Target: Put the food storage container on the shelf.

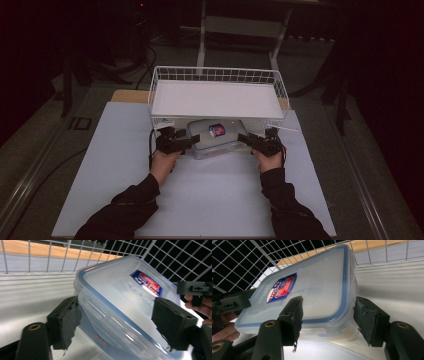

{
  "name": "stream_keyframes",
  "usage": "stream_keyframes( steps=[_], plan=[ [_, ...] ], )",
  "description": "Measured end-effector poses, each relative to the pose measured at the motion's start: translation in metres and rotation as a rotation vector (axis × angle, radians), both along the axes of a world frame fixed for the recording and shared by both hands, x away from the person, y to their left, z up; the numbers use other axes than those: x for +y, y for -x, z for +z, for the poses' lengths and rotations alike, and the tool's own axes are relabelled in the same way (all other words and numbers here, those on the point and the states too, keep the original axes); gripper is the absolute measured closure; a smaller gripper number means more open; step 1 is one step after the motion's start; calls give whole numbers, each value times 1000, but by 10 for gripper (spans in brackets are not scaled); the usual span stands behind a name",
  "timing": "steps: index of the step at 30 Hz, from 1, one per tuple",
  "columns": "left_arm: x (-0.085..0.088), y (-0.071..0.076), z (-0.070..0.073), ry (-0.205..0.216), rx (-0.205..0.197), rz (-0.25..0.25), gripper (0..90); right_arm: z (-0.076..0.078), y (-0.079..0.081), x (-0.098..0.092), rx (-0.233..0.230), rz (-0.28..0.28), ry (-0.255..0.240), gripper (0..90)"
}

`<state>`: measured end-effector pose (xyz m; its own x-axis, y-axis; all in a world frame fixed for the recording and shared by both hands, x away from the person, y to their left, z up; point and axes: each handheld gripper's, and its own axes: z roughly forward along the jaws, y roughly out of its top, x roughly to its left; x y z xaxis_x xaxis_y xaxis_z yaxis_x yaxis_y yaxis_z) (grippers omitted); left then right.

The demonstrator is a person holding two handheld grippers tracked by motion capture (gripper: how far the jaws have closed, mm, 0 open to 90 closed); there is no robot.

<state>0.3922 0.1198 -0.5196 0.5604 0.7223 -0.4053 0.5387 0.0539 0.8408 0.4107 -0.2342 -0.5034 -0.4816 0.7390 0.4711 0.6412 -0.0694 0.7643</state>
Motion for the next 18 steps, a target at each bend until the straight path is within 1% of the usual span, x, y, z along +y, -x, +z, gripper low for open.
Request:
stream_keyframes(
  steps=[3, 4, 5, 6, 7, 8, 9, 12, 13, 14, 15, 16, 18],
  plan=[
    [0, 5, 2, -3, -9, 1, 159, 2, 4, 0, -21, 2, 12, 380],
    [1, 7, 3, -17, -20, -3, 146, 4, 7, 0, -22, 3, 14, 373],
    [1, 8, 4, -27, -24, -16, 145, 5, 8, 0, -41, 2, 22, 369],
    [2, 11, 4, -22, -34, -33, 132, 6, 10, 0, -51, 1, 24, 369],
    [2, 14, 5, -17, -40, -44, 89, 7, 12, 0, -55, 2, 21, 368],
    [1, 17, 6, -22, -38, -52, 40, 8, 14, 1, -59, 5, 22, 363],
    [2, 20, 6, -27, -40, -57, 25, 9, 17, 2, -73, 4, 32, 353],
    [2, 30, 9, -47, -49, -73, 24, 12, 23, 4, -85, 10, 45, 348],
    [2, 33, 10, -56, -55, -76, 23, 13, 25, 4, -97, 5, 63, 348],
    [3, 36, 12, -57, -65, -77, 23, 15, 27, 4, -111, 2, 70, 347],
    [4, 40, 13, -55, -70, -80, 23, 16, 29, 4, -118, -4, 72, 345],
    [4, 43, 14, -53, -69, -82, 23, 17, 31, 4, -122, -4, 61, 345],
    [5, 51, 17, -61, -74, -98, 17, 18, 35, 4, -124, 6, 53, 345]
  ],
)
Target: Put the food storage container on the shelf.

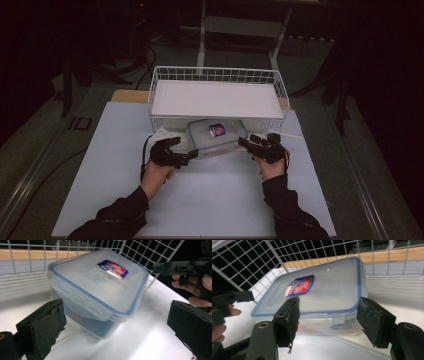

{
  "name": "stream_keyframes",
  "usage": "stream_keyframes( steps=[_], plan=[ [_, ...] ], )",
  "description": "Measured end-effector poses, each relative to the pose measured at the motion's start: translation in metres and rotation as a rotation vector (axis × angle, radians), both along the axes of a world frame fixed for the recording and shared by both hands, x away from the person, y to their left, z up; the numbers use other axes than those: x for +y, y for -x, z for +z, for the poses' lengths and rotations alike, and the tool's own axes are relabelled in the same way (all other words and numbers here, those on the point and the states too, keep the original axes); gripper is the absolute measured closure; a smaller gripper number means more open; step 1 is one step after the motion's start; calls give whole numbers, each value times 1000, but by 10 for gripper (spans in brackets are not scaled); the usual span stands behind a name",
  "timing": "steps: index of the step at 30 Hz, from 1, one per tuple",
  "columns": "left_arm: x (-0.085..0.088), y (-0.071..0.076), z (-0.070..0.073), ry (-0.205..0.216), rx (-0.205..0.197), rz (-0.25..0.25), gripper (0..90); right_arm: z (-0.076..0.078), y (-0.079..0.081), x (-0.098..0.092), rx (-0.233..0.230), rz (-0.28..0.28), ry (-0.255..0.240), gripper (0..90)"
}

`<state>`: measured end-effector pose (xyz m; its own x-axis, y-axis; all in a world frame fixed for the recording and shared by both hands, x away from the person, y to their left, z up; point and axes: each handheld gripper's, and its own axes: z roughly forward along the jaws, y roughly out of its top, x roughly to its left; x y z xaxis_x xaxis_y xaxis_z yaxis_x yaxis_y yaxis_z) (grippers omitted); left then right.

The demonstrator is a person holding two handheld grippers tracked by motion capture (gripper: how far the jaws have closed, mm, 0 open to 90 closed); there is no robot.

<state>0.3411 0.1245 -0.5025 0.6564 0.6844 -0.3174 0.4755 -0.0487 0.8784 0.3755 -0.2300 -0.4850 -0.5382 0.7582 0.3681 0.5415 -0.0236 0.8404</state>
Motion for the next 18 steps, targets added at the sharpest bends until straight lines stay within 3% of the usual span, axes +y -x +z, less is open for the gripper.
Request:
stream_keyframes(
  steps=[5, 6, 8, 12, 13, 14, 16, 17, 18],
  plan=[
    [3, 12, 6, -16, -21, -14, 17, 0, 7, 3, -4, 18, 3, 348],
    [6, 21, 8, -14, -38, -20, 17, 0, 9, 5, -3, 25, 2, 350],
    [10, 28, 10, -21, -59, -15, 12, -4, 14, 9, 1, 47, 0, 429],
    [17, 36, 12, -8, -45, -15, 12, -6, 17, 15, -7, 62, 30, 518],
    [18, 41, 12, -11, -51, -14, 12, -7, 19, 19, -8, 77, 42, 647],
    [18, 43, 12, -17, -58, -13, 12, -8, 19, 21, -8, 88, 46, 697],
    [19, 46, 11, -24, -70, -4, 12, -8, 19, 22, -10, 100, 54, 738],
    [19, 49, 10, -20, -72, 3, 12, -10, 19, 28, -9, 117, 94, 807],
    [19, 49, 10, -20, -72, 3, 12, -10, 19, 28, -9, 117, 94, 807]
  ],
)
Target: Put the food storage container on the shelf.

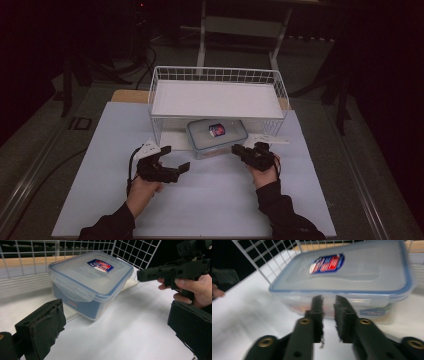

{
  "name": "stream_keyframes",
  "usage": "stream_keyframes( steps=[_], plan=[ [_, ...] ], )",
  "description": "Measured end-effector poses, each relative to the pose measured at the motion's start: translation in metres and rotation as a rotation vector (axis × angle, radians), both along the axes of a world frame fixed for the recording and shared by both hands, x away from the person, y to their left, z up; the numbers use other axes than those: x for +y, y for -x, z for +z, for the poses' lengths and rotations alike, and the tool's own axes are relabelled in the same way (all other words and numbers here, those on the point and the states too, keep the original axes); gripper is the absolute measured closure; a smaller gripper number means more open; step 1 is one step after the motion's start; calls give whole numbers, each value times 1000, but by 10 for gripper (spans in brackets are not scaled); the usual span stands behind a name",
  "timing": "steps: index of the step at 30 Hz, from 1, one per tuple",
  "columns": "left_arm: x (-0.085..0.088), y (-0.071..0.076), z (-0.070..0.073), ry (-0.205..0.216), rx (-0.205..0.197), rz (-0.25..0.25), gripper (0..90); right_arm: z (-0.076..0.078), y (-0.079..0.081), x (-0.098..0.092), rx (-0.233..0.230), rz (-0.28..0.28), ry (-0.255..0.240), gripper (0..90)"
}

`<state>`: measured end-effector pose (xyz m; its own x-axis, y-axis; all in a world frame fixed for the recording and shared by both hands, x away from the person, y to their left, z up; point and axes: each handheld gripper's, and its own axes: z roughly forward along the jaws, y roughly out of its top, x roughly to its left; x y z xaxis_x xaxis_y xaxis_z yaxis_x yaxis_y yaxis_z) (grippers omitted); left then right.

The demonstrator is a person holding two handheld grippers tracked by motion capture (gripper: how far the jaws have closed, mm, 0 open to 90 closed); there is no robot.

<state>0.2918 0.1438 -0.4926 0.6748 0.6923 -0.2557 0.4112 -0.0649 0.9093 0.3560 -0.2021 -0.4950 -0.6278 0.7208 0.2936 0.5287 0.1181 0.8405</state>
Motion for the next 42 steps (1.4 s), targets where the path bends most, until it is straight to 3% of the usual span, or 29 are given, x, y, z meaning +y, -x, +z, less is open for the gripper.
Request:
stream_keyframes(
  steps=[1, 4, 13, 18, 42],
  plan=[
    [0, 2, -1, -5, 5, -5, 12, -3, 0, 4, 10, 14, 12, 864],
    [0, 4, -2, -12, 1, -8, 12, -5, 0, 8, 11, 20, 26, 898],
    [-1, 5, -4, -21, -11, -1, 12, -9, -4, 26, 10, 37, 51, 899],
    [-1, 6, -2, -20, -27, 0, 12, -11, -7, 37, 13, 46, 40, 899],
    [2, 6, -2, -23, -45, 8, 12, -13, -34, 67, -21, -17, 54, 899]
  ],
)
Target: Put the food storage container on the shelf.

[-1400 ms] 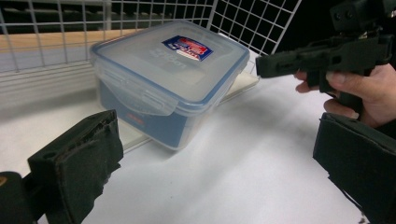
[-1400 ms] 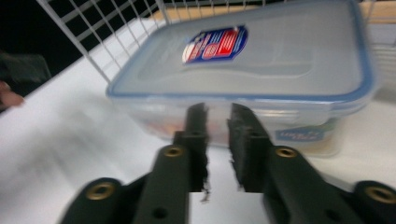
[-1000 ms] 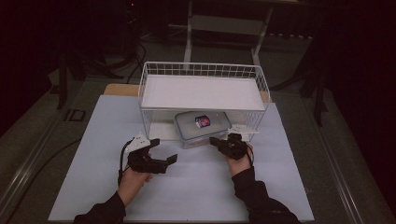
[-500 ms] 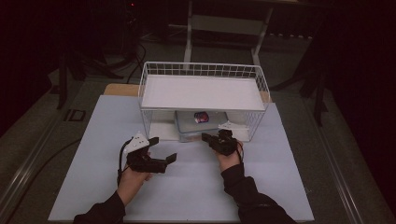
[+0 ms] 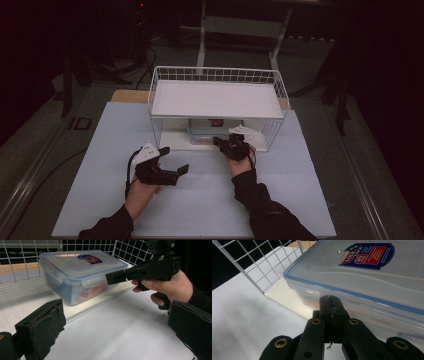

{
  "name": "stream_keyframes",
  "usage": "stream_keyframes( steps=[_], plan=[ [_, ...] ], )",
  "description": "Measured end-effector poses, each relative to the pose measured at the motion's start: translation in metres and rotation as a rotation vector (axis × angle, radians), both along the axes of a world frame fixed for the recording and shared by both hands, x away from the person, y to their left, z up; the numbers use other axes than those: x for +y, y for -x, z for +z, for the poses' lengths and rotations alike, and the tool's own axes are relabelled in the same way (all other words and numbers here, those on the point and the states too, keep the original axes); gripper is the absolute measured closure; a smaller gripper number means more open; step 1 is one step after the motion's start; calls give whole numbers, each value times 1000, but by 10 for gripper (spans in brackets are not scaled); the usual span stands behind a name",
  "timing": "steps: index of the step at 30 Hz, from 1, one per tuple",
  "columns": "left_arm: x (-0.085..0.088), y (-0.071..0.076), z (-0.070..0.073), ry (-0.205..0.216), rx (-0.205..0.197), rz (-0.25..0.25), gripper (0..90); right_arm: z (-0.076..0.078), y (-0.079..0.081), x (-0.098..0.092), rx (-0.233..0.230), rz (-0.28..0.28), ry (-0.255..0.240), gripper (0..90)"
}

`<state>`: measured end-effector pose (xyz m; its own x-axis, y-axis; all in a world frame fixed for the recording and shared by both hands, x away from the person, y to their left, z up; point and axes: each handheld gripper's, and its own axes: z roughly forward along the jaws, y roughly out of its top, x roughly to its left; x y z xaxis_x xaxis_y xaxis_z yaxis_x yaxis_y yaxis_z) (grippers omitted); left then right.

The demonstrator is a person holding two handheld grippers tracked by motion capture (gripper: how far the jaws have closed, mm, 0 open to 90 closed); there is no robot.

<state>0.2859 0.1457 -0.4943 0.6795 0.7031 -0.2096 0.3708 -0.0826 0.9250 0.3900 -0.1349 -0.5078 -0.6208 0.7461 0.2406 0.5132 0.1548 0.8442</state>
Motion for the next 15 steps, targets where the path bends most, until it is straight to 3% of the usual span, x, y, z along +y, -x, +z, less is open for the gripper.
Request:
stream_keyframes(
  steps=[10, 15],
  plan=[
    [2, 1, 1, 6, -4, -2, 12, 0, -8, 6, -15, -9, 14, 899],
    [1, 2, 1, 3, -5, -4, 12, 0, -8, 4, 9, -7, -6, 898]
  ],
)
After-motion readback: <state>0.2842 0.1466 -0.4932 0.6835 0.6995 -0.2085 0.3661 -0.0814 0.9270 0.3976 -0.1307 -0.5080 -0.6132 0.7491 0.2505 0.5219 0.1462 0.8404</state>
